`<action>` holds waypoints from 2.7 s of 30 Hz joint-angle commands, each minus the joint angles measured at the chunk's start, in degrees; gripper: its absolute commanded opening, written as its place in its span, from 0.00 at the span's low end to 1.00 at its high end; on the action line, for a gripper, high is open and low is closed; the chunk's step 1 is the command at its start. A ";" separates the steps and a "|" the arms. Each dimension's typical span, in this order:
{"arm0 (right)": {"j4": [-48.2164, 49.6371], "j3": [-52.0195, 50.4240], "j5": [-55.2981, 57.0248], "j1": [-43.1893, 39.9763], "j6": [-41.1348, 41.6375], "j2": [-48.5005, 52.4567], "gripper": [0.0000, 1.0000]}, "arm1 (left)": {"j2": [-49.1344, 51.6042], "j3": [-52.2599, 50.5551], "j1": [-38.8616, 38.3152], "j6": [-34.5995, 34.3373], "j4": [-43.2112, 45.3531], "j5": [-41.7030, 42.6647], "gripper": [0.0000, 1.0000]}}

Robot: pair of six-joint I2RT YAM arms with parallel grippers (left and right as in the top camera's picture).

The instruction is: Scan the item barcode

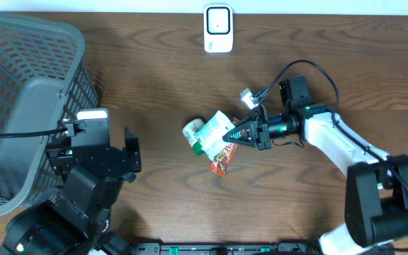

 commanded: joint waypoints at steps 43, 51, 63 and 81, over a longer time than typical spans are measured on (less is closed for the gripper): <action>32.20 0.09 -3.50 -11.26 37.46 3.19 0.01 | -0.20 0.37 0.20 -0.24 -0.13 -0.70 0.98; 67.34 2.54 4.92 -10.54 58.97 3.21 0.01 | -0.20 0.37 0.20 -0.26 -0.13 -0.70 0.98; 24.37 25.64 42.60 -3.54 31.39 3.45 0.01 | -0.20 0.37 0.20 -0.24 -0.13 -0.70 0.98; 8.31 60.46 89.96 8.17 -1.86 30.47 0.01 | -0.20 0.37 0.20 -0.26 -0.13 -0.70 0.98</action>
